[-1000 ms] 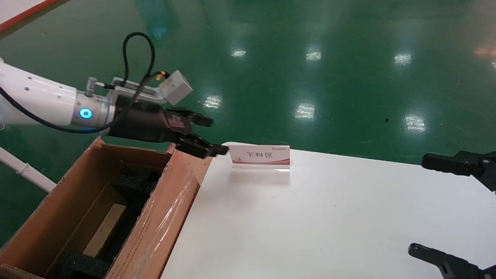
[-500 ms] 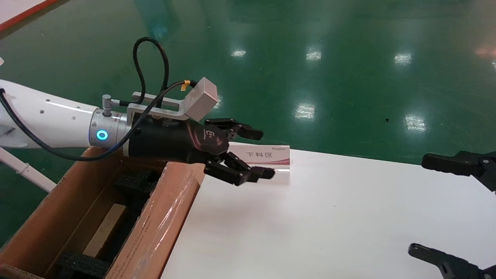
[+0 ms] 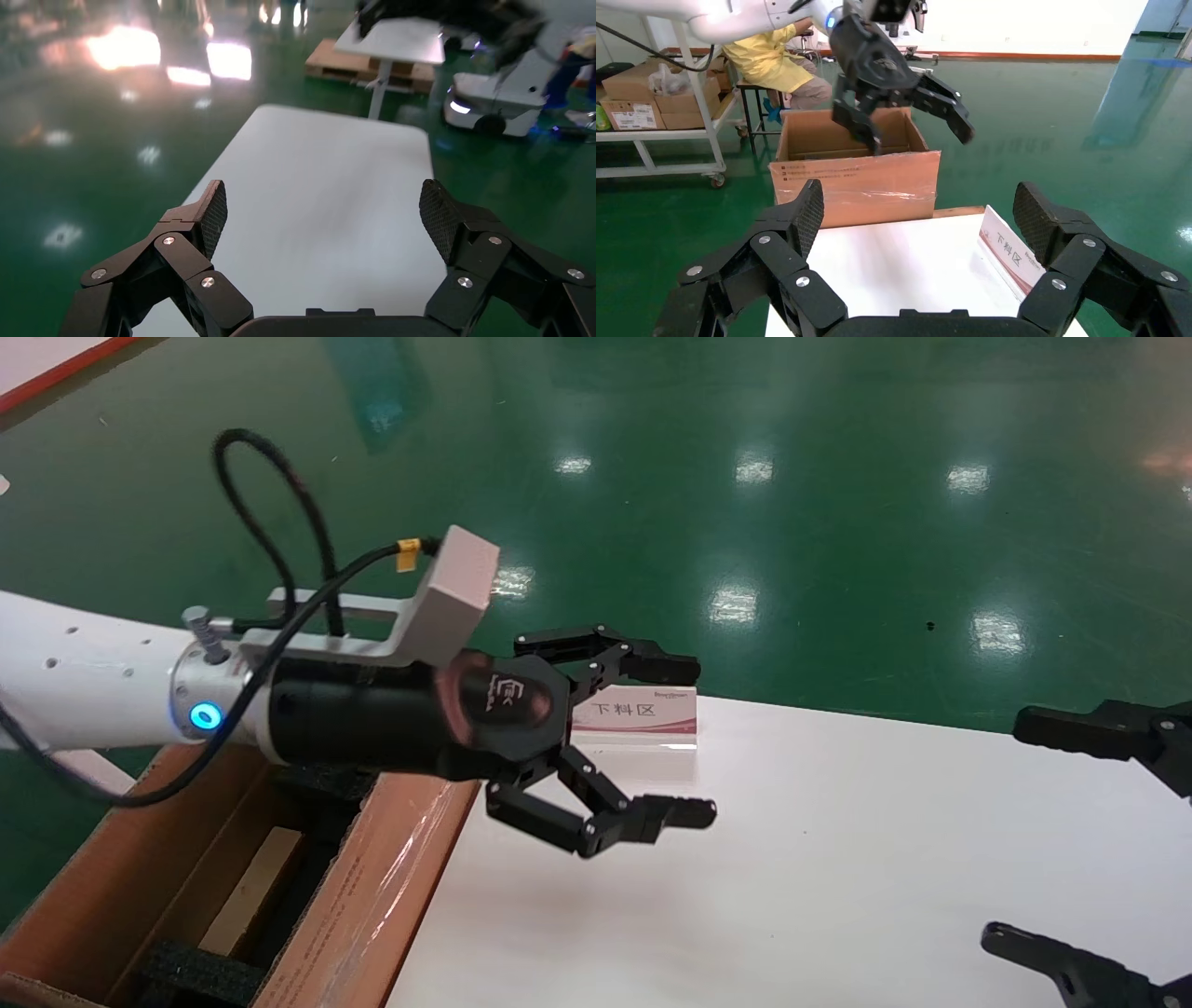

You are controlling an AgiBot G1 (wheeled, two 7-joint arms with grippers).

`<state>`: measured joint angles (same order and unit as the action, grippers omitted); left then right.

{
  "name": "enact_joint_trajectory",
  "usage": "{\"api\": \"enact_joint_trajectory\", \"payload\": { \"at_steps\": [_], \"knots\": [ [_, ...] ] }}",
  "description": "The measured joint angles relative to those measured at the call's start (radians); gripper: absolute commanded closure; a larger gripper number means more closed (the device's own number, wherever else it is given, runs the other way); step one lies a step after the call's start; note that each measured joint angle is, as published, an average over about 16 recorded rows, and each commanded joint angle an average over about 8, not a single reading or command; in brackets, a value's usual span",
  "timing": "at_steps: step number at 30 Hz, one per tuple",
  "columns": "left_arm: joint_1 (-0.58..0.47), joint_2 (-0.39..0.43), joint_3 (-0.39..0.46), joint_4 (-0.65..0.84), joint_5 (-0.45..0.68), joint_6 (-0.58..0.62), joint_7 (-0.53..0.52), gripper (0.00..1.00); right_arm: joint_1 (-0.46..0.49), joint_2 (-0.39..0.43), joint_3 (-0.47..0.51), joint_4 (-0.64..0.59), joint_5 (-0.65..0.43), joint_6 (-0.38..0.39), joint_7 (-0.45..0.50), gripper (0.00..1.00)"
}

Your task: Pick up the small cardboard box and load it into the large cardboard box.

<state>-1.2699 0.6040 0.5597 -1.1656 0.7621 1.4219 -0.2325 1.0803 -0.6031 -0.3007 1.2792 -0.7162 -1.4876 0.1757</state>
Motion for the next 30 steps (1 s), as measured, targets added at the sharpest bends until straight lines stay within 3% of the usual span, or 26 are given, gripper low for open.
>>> {"api": "enact_joint_trajectory", "payload": {
  "at_steps": [8, 14, 30],
  "knots": [
    [0.143, 0.005, -0.206, -0.087, -0.023, 0.054, 0.032, 0.0, 0.0, 0.0, 0.0, 0.0, 0.0, 0.0, 0.0, 0.0],
    [0.207, 0.007, -0.297, -0.125, -0.034, 0.078, 0.046, 0.0, 0.0, 0.0, 0.0, 0.0, 0.0, 0.0, 0.0, 0.0],
    [0.209, 0.008, -0.299, -0.126, -0.035, 0.079, 0.047, 0.0, 0.0, 0.0, 0.0, 0.0, 0.001, 0.001, 0.0, 0.0]
  ]
}}
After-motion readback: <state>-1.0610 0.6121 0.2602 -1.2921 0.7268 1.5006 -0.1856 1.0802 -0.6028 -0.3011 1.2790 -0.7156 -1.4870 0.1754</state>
